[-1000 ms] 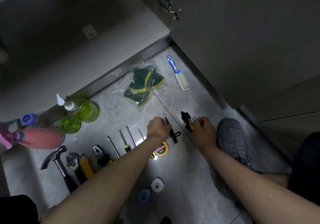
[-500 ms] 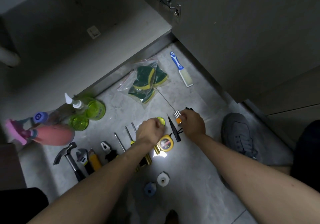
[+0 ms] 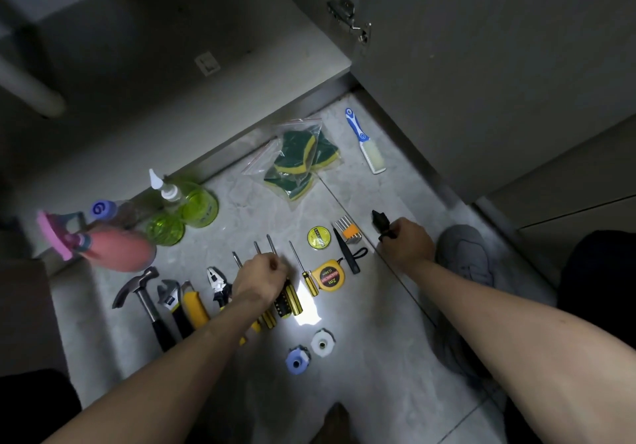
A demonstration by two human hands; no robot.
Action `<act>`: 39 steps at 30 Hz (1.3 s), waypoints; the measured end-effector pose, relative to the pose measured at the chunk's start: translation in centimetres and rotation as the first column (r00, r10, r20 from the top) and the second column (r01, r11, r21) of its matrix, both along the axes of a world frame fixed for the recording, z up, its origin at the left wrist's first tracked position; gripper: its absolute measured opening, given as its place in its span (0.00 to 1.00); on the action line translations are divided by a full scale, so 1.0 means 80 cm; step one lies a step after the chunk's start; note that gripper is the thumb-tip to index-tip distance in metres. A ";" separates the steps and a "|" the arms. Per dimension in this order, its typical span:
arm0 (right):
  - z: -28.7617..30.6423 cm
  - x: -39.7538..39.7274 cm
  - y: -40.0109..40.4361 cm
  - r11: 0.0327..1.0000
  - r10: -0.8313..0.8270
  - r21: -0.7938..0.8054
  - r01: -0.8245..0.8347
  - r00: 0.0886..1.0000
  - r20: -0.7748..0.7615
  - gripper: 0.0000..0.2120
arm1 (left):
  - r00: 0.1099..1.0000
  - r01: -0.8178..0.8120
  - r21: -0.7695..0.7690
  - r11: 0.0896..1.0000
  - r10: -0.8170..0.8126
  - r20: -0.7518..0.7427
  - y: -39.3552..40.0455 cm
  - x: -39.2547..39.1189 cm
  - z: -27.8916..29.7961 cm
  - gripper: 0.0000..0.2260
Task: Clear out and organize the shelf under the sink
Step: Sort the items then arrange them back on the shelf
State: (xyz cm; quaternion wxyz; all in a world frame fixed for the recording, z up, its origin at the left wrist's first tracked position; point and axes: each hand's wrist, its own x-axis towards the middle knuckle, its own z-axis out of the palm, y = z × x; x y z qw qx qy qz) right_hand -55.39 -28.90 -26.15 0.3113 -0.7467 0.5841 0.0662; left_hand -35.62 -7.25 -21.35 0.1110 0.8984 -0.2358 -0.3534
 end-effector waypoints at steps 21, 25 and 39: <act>0.025 0.061 0.002 0.958 0.223 -0.217 -0.188 0.963 0.151 0.17 | 0.999 0.038 0.063 0.997 -0.038 0.010 0.052 -0.024 0.015 0.05; 0.061 0.112 0.021 0.944 0.305 0.079 -0.322 0.937 0.171 0.13 | 0.998 0.042 0.044 0.998 -0.044 0.034 0.061 -0.007 0.033 0.07; 0.234 0.340 0.117 0.732 0.667 -0.078 -0.677 0.688 0.288 0.09 | 0.925 -0.042 -0.082 0.996 0.070 0.373 0.065 0.209 0.196 0.10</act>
